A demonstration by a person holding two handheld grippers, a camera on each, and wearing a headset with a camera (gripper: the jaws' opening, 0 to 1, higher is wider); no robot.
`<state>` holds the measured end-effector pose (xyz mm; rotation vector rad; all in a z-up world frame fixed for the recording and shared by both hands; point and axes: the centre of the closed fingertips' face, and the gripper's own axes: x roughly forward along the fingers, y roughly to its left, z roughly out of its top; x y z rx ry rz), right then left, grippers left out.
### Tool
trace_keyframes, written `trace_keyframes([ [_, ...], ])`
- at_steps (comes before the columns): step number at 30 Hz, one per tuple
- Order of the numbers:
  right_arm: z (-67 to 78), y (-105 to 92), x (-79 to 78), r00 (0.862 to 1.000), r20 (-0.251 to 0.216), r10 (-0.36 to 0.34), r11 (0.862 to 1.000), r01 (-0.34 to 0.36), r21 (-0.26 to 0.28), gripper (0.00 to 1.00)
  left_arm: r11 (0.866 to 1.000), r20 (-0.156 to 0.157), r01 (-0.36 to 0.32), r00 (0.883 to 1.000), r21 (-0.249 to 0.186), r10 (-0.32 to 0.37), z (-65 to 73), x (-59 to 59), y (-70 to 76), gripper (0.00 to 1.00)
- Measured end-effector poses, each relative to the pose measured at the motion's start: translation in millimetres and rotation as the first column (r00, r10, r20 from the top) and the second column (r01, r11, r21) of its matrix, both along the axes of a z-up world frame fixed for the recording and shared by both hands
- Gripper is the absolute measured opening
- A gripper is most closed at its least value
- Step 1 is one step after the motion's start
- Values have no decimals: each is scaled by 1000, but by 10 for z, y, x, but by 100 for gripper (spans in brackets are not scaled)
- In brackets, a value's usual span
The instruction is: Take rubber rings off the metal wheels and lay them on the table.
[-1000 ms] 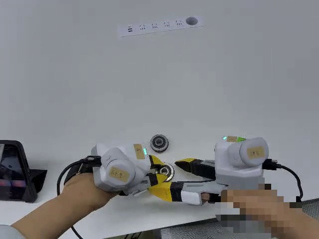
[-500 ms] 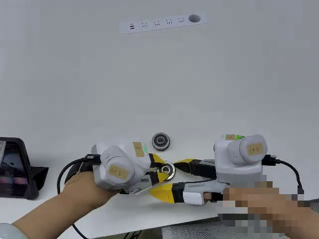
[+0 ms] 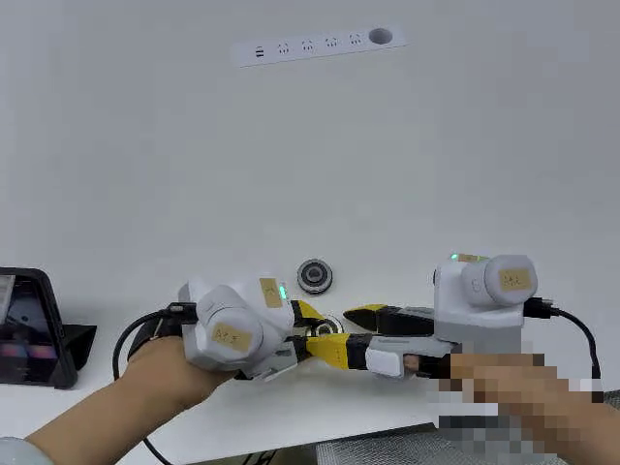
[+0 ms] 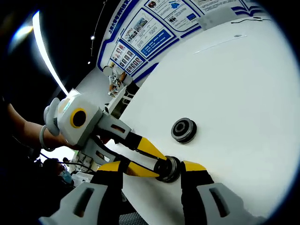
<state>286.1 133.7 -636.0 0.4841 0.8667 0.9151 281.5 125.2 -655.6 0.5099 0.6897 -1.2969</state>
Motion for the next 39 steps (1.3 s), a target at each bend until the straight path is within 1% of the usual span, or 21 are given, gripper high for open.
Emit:
trace_keyframes([
  [3,-27,11,-7,1000,-19,0,1000,0,7,50,1000,1,0,1000,-1,0,0,-1,0,12],
  [6,-16,31,-17,1000,-31,-1,1000,1,20,52,1000,0,0,1000,-3,0,0,-1,-2,12],
  [17,-24,54,-30,999,-53,11,999,-8,45,53,1000,0,-5,1000,-10,5,3,0,0,12],
  [22,-33,57,-43,997,-73,11,999,-7,54,53,1000,1,-6,1000,-11,6,3,-1,1,12],
  [25,-22,57,-59,997,-71,16,998,-12,58,54,1000,0,-8,1000,-12,8,2,-1,1,12],
  [28,1,52,-92,996,-85,25,997,-19,68,53,1000,1,-8,1000,-12,8,2,-2,2,12],
  [31,7,36,-98,996,-87,20,997,-14,72,54,1000,0,-9,1000,-12,9,2,-2,2,12],
  [35,22,16,-98,994,-106,4,995,6,95,54,1000,0,-11,1000,-13,11,3,-1,3,12],
  [39,24,5,-134,993,-121,9,995,4,104,54,1000,0,-11,1000,-13,11,4,-1,3,12],
])
